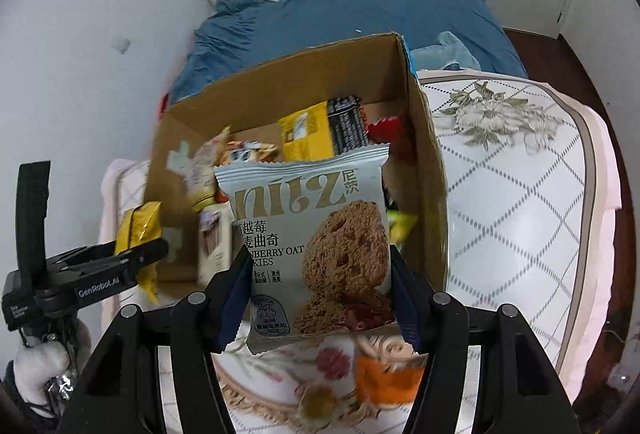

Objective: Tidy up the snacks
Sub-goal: 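Carry both packs into the cardboard box and open both tools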

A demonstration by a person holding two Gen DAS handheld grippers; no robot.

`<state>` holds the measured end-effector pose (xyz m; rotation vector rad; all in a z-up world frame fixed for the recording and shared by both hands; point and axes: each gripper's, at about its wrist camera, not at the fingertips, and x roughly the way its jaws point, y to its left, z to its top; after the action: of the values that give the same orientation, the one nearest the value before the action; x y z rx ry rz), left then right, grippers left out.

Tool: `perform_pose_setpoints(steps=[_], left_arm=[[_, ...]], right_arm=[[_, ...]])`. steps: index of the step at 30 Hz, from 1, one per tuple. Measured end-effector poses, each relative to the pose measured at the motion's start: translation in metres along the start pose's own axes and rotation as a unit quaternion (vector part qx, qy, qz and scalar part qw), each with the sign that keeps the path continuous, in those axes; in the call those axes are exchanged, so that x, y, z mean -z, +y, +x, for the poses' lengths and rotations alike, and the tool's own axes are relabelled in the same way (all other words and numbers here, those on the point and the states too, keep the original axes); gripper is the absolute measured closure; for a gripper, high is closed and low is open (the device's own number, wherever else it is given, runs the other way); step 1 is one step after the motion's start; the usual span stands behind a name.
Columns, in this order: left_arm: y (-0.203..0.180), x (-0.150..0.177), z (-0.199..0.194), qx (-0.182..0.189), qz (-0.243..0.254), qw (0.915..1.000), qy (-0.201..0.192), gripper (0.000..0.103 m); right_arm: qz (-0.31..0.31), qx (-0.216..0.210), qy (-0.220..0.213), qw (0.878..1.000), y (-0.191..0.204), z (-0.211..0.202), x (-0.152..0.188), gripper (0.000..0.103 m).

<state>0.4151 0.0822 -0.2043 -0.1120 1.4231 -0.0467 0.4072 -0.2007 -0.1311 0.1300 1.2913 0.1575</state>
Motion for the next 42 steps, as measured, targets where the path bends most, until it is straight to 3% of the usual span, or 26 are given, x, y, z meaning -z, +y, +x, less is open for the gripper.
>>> perform_pose_setpoints(steps=[6,8,9,10,11,12,18,23,31,37,42], left_arm=[[0.010,-0.005,0.029,-0.022,-0.013,0.9995,0.020,0.044],[0.016,-0.007,0.036,-0.013,-0.026,0.9994,0.018,0.043],[0.018,-0.008,0.037,-0.010,-0.032,0.9993,0.018,0.038],[0.019,-0.009,0.038,-0.006,-0.035,0.9992,0.016,0.027],[0.021,-0.010,0.038,-0.002,-0.038,0.9992,0.010,0.022],[0.021,-0.011,0.036,0.005,-0.040,0.9992,0.005,0.015],[0.018,-0.016,0.029,0.013,-0.038,0.9991,-0.011,0.004],[0.013,-0.018,0.023,-0.006,-0.030,0.9991,-0.029,0.003],[-0.007,-0.012,0.005,-0.002,-0.012,0.9989,-0.045,0.002],[-0.021,0.005,-0.021,-0.031,-0.002,0.9964,-0.079,0.002],[-0.029,0.026,-0.043,-0.018,0.003,0.9941,-0.107,0.002]], right_arm=[[-0.003,0.029,0.015,0.999,-0.003,0.036,-0.023,0.038],[0.002,0.026,0.021,0.999,-0.006,0.047,-0.030,0.037],[0.006,0.023,0.028,0.999,-0.008,0.052,-0.033,0.037],[0.009,0.027,0.036,0.999,-0.010,0.058,-0.036,0.036],[0.007,0.035,0.038,0.999,-0.010,0.061,-0.038,0.027],[0.003,0.044,0.038,0.998,-0.009,0.063,-0.039,0.010],[-0.004,0.043,0.042,0.998,-0.005,0.068,-0.040,0.009],[-0.006,0.047,0.044,0.998,-0.004,0.067,-0.033,0.008],[-0.012,0.061,0.036,0.997,0.000,0.051,-0.022,0.006],[-0.021,0.070,0.013,0.997,0.006,0.030,-0.006,0.006],[-0.032,0.069,-0.012,0.997,0.013,0.008,0.011,0.006]])
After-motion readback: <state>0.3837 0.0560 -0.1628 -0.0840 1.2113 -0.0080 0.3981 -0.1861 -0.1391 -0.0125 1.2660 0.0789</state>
